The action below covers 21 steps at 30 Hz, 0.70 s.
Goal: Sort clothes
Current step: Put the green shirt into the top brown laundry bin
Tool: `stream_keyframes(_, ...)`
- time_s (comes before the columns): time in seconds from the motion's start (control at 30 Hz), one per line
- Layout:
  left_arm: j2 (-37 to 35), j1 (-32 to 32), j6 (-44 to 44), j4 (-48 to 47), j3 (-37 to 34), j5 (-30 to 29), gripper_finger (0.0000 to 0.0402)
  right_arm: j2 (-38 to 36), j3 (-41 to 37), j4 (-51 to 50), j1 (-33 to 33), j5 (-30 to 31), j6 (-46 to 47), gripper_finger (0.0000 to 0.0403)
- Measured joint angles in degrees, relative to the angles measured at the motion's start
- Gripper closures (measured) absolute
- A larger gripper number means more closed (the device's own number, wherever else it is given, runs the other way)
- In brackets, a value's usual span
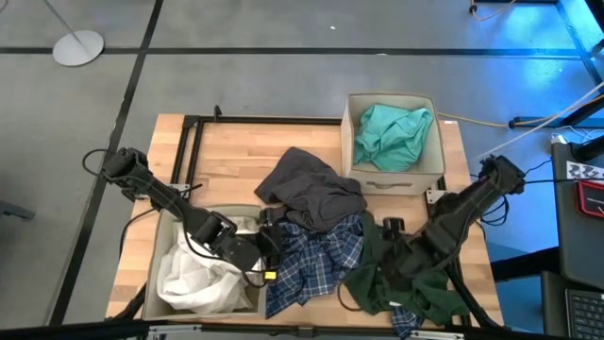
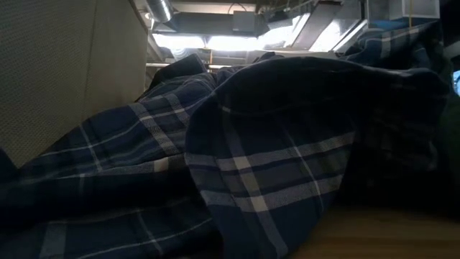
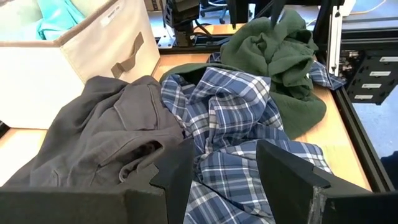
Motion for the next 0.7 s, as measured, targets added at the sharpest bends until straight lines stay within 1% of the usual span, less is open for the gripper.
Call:
stream_keyframes(0.2, 0.0, 0.0, 0.02, 0.0, 0.0, 0.0, 0.0235, 0.06, -8.44, 4.12, 4.94, -6.44, 10.23, 0.0155)
stream_keyframes(0.37, 0.0, 0.0, 0.02, 0.0, 0.0, 0.0, 0.0235, 0.06, -14.43, 10.93, 9.36, -10.73, 16.39, 0.0155)
stream_keyframes(0.5, 0.0, 0.38, -0.17, 0.02, 0.0, 0.0, 0.0235, 0.06, -17.18, 15.62, 11.56, -9.46, 18.29, 0.0155)
stream_keyframes(0.7, 0.0, 1.22, -0.18, 0.02, 0.0, 0.0, 0.0235, 0.06, -17.97, 20.42, 13.47, -1.86, 14.97, 0.0155)
